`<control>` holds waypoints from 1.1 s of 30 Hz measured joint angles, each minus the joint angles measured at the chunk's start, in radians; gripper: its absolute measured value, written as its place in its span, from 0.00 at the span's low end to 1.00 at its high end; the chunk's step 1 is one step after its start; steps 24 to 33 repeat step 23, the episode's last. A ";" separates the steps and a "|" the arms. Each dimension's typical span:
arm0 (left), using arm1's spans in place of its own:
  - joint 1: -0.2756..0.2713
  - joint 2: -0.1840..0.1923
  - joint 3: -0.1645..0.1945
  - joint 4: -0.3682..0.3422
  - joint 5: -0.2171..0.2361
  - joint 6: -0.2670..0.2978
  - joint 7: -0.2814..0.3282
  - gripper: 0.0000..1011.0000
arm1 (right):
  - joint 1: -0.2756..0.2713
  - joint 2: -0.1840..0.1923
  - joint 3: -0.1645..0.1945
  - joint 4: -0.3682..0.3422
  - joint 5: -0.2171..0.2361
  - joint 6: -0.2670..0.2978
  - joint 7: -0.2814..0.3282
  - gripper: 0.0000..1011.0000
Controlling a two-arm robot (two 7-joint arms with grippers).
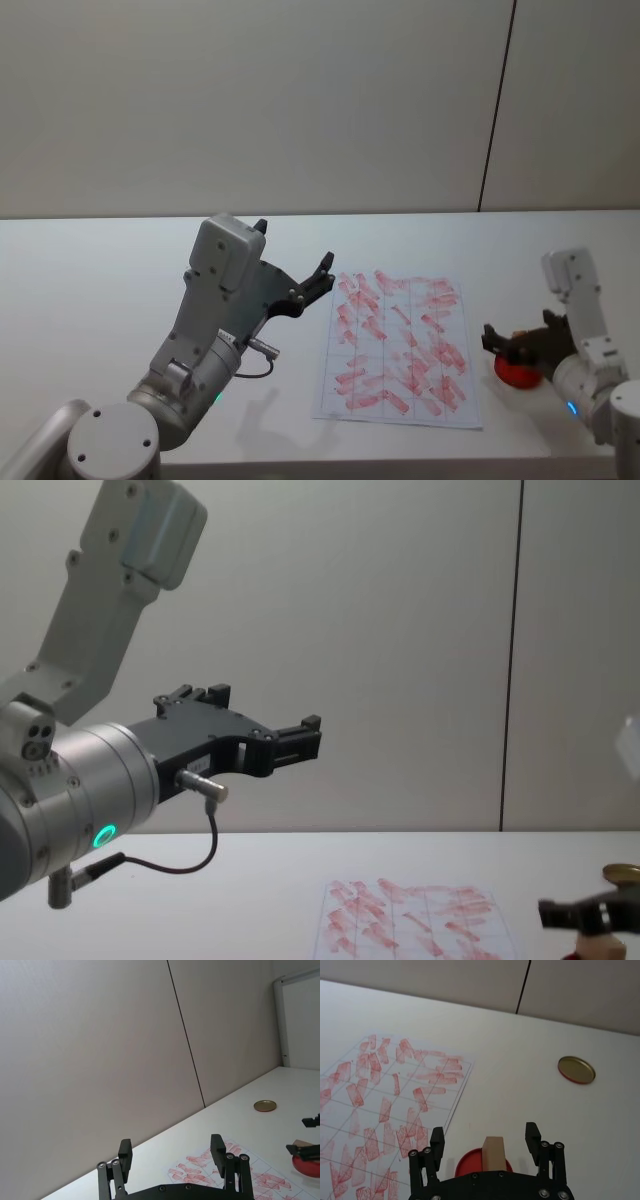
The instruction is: Use the one hand to pick up the stamp and affix it onto the A4 paper.
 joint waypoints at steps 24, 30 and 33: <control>0.000 0.000 0.000 0.000 0.000 0.000 0.000 0.98 | -0.075 0.038 0.025 -0.233 0.015 -0.087 0.003 0.99; 0.000 0.000 0.000 0.000 0.000 0.000 0.000 0.98 | -0.075 0.038 0.025 -0.233 0.015 -0.087 0.003 0.99; 0.000 0.000 0.000 0.000 0.000 0.000 0.000 0.98 | -0.075 0.038 0.025 -0.233 0.015 -0.087 0.003 0.99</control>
